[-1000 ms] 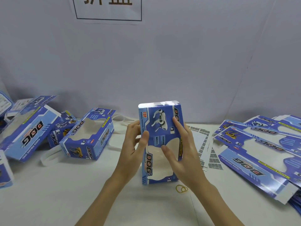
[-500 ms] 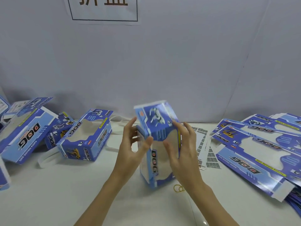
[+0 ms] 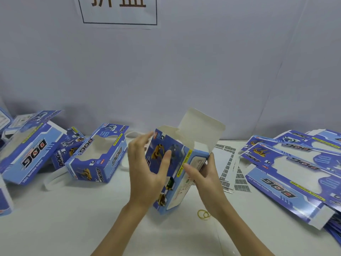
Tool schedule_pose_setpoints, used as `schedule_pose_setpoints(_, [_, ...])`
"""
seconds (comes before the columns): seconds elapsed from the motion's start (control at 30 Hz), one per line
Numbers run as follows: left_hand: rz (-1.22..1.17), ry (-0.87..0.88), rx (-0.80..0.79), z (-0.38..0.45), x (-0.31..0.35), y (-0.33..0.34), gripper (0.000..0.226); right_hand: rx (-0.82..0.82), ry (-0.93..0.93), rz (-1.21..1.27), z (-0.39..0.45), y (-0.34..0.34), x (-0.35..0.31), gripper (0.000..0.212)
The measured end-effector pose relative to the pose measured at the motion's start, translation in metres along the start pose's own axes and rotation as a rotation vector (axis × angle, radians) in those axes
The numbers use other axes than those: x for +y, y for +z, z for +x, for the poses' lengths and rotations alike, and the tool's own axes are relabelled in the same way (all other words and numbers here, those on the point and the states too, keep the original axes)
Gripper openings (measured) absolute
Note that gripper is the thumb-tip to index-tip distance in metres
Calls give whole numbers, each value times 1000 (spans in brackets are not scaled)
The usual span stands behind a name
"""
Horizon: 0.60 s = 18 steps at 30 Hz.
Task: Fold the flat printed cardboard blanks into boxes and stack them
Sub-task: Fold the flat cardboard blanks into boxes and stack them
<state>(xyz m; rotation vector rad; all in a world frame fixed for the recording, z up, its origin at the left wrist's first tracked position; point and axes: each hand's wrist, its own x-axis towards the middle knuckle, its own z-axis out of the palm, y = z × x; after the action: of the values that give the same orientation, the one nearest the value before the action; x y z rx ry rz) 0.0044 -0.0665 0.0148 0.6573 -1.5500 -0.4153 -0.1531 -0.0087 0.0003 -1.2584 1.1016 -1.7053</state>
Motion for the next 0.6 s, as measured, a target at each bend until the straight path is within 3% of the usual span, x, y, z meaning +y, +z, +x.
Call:
schedule_pose_setpoints(0.07, [-101, -188, -90, 9, -5, -10, 67, -81, 7, 54, 4, -8, -4, 70])
schedule_pose_setpoints(0.13, [-393, -428, -328, 15, -9, -22, 59, -149, 2, 107, 7, -15, -8, 72])
schedule_pose_setpoints(0.2, [-496, -523, -466, 16, -11, -27, 48, -145, -11, 118, 8, -18, -11, 83])
schedule_pose_setpoints(0.27, [-509, -505, -470, 15, -11, -26, 57, -96, -42, 89, 7, -15, -12, 92])
schedule_pose_setpoints(0.4, [-558, -414, -440, 9, -10, -19, 66, -60, -113, 18, 3, -10, -14, 78])
schedule_pose_setpoints(0.6, [-553, -342, -225, 4, -3, -12, 31, -134, -177, -107, -7, -1, -10, 64])
